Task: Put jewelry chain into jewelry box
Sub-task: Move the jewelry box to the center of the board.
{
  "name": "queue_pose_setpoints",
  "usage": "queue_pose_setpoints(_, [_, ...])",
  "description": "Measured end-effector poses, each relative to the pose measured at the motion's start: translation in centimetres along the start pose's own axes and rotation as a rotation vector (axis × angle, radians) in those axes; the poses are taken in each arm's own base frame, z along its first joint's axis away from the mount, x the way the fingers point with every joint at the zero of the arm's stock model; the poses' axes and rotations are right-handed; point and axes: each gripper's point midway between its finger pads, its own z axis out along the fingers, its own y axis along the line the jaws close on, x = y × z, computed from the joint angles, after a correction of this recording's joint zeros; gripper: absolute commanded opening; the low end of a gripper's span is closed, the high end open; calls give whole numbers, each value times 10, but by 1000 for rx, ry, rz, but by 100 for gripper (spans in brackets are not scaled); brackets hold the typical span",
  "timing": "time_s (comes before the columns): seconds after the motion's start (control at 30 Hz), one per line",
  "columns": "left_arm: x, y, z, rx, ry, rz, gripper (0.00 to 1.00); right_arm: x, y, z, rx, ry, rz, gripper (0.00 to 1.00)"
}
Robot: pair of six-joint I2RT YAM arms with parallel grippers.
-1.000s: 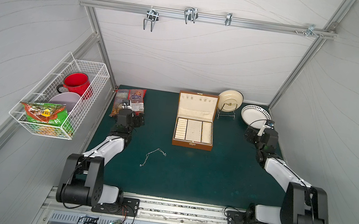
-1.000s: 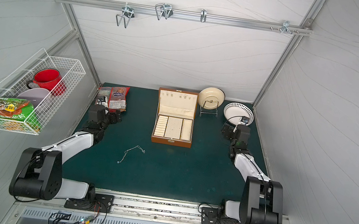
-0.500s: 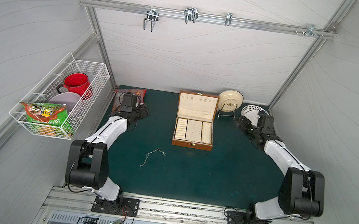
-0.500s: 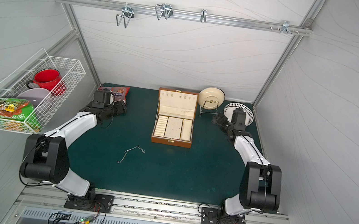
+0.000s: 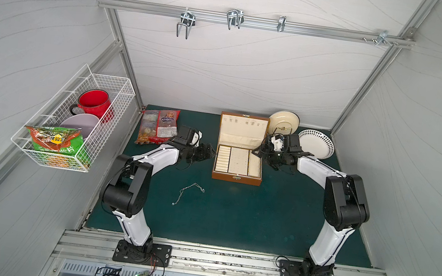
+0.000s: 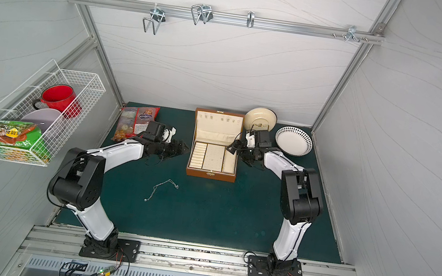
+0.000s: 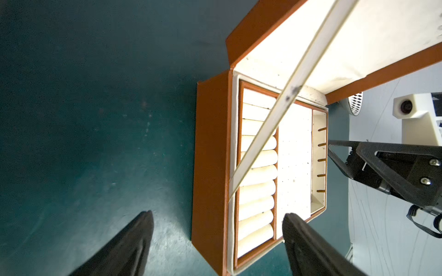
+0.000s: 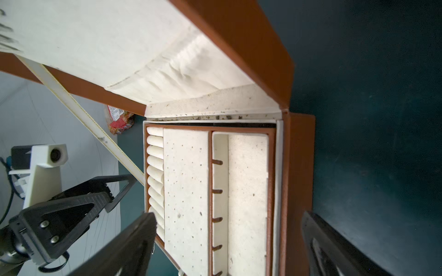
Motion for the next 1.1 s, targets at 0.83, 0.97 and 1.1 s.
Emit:
queue_pose_setpoints(0.83, [48,-29,47,20,63,105,90,69,-7,0,27,109,-15,99])
queue_pose_setpoints(0.97, [70,-30,40,0,70,113,90,92,-6,-12,38,113,-32,99])
queue_pose_setpoints(1.1, [95,-33,32,-12,87,122,90,115,-9,-22,56,127,-38,99])
